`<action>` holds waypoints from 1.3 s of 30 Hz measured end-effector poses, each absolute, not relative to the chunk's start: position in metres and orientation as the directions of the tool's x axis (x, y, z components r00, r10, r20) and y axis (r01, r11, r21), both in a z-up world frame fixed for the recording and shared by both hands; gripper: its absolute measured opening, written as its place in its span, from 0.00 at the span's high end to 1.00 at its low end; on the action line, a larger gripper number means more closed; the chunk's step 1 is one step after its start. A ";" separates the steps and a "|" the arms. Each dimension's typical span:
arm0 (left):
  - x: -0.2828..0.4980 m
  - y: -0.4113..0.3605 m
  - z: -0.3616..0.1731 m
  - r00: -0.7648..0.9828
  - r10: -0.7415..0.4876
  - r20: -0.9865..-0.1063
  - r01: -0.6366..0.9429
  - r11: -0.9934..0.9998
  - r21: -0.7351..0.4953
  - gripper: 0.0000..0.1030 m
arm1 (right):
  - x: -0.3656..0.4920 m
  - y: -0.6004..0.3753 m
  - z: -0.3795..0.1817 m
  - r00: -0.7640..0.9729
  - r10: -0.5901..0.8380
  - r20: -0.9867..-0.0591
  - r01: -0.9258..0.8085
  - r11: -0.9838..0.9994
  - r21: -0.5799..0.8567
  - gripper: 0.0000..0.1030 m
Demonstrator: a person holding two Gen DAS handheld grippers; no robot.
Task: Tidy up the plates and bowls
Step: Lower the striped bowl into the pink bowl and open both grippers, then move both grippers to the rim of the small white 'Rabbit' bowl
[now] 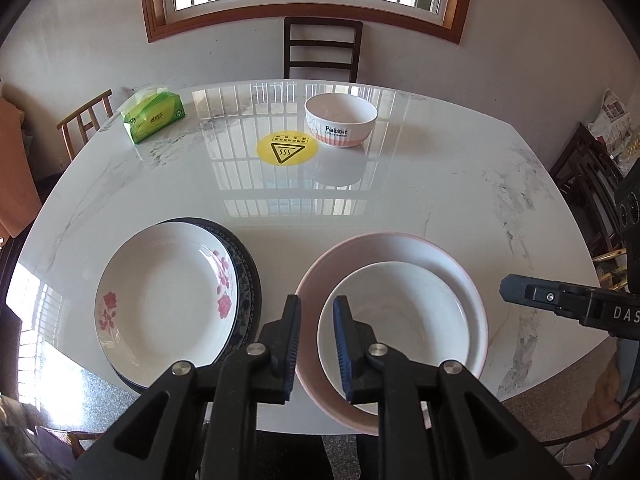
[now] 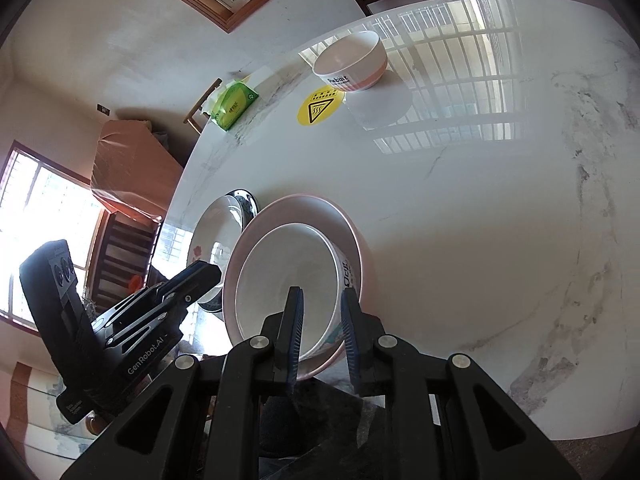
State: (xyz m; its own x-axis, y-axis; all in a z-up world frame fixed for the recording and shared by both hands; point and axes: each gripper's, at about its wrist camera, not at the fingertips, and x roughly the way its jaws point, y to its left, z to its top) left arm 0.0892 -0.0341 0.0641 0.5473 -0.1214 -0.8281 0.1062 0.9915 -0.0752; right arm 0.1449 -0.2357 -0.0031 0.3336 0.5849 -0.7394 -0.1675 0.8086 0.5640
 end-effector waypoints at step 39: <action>0.370 -0.007 0.029 0.431 -0.470 -0.770 0.164 0.880 -0.445 0.79 | 0.412 -0.278 -0.037 0.397 0.639 -0.659 -0.128 0.749 0.650 0.41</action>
